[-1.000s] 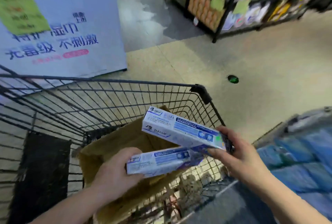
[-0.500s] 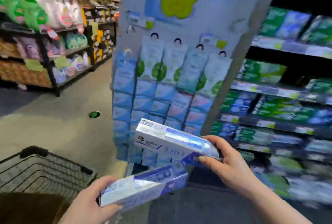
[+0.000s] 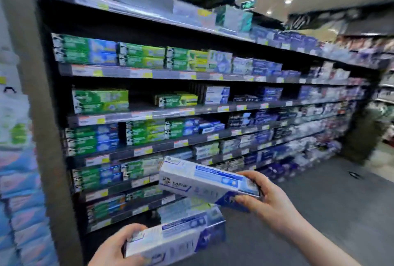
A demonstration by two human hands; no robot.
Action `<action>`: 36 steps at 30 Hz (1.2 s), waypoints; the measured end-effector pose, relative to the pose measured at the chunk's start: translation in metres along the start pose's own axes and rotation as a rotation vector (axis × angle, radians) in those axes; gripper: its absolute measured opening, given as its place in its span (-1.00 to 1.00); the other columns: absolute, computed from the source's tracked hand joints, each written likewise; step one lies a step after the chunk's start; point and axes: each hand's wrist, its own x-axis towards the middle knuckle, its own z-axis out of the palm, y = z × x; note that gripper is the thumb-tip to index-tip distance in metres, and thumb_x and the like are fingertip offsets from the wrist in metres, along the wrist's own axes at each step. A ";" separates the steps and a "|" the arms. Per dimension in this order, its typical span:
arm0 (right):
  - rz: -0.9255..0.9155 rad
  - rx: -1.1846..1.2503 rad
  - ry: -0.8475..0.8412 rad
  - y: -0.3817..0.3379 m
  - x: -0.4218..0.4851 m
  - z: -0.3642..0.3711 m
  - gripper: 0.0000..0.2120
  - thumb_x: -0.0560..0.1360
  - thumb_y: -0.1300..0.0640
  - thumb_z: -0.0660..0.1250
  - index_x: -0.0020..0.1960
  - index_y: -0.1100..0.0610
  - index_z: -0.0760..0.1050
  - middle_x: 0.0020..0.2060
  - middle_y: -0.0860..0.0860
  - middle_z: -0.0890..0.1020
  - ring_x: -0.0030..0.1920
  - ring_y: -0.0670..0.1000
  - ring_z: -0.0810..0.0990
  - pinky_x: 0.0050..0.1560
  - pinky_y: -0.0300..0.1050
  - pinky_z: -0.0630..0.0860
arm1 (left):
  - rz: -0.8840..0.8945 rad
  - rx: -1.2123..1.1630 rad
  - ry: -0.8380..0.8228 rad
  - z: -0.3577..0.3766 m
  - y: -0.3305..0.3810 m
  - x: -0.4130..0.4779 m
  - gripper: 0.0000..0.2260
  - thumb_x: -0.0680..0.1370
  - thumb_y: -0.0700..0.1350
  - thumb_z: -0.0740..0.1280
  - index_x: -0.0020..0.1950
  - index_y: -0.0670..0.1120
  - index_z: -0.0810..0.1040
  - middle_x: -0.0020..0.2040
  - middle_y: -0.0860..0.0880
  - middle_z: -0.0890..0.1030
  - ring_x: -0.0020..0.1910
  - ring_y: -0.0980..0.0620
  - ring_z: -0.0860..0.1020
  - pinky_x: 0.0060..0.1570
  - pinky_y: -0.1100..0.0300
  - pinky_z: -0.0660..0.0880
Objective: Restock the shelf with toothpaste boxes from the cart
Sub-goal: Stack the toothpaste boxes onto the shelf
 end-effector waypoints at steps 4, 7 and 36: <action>0.052 0.013 0.107 0.043 -0.007 -0.070 -0.62 0.33 0.23 0.49 -0.01 -0.14 0.46 -0.10 -0.16 0.66 -0.12 -0.27 0.58 -0.10 -0.41 0.47 | -0.043 0.070 -0.092 0.067 0.054 0.033 -0.66 0.27 0.03 0.50 -0.02 0.25 0.53 -0.01 0.24 0.60 -0.05 0.38 0.53 -0.09 0.45 0.41; 0.058 0.021 0.176 0.067 -0.008 -0.106 -0.62 0.33 0.27 0.48 -0.03 -0.11 0.45 -0.19 -0.24 0.66 -0.21 -0.33 0.57 -0.21 -0.50 0.44 | -0.033 0.098 -0.166 0.097 0.087 0.056 -0.62 0.22 0.08 0.50 -0.01 0.17 0.51 -0.04 0.16 0.62 -0.11 0.31 0.56 -0.15 0.45 0.43; 0.070 0.045 0.105 0.244 0.364 -0.217 -0.38 0.00 -0.44 0.42 -0.01 -0.22 0.47 -0.09 -0.19 0.65 -0.13 -0.09 0.64 -0.10 -0.08 0.60 | 0.003 -0.033 -0.008 0.185 0.162 0.464 -0.60 0.22 -0.13 0.55 -0.04 0.14 0.51 -0.15 0.05 0.66 -0.27 0.17 0.60 -0.27 0.23 0.51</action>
